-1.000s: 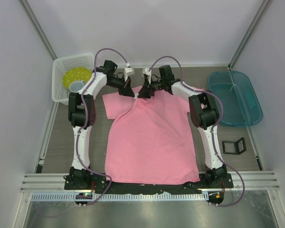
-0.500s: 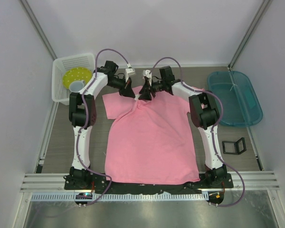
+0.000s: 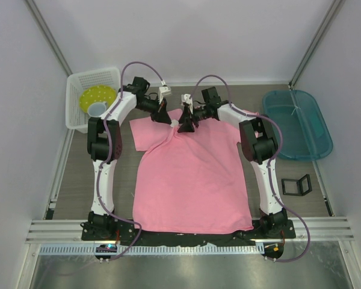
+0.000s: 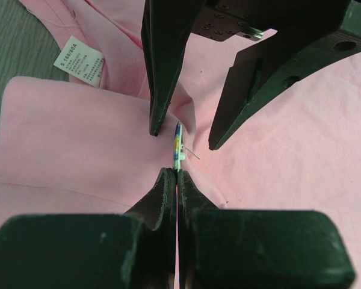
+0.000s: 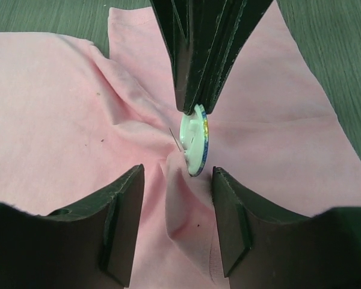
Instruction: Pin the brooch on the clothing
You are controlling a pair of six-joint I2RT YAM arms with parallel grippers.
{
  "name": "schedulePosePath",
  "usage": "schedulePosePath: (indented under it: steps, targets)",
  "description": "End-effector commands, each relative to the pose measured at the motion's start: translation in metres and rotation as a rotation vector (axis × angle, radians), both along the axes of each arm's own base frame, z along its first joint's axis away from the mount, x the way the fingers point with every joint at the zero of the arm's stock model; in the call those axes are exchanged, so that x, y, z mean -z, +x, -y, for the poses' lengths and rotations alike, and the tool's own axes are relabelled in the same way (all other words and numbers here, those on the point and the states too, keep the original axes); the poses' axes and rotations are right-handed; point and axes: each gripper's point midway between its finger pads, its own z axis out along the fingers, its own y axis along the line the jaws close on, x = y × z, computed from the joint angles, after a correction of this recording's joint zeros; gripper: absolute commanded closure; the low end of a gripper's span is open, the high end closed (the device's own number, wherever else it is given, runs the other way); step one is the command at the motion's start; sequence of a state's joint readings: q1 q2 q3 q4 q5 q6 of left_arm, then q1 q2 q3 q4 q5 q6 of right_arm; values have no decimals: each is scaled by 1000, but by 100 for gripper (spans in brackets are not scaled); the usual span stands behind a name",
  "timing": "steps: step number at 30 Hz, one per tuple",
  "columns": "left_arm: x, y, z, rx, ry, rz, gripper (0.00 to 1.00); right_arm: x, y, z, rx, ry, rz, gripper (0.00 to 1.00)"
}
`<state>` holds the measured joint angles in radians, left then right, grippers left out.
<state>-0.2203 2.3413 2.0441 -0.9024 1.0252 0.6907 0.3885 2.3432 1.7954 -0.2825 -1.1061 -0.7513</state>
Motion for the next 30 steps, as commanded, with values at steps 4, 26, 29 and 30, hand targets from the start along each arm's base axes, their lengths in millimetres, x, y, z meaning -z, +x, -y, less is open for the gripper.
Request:
schedulePosePath:
  steps: [4, 26, 29, 30]
  targets:
    - [-18, 1, 6, 37, -37, 55, 100, -50, 7, -9, -10, 68, 46, 47]
    - [-19, 0, 8, 42, -35, 56, 100, -47, 9, -18, 14, 70, 19, 65]
    - [-19, 0, 9, 44, -35, 59, 100, -47, 11, -20, 25, 70, 10, 68]
    - [-19, 0, 8, 42, -35, 61, 100, -46, 11, -20, 29, 69, 3, 69]
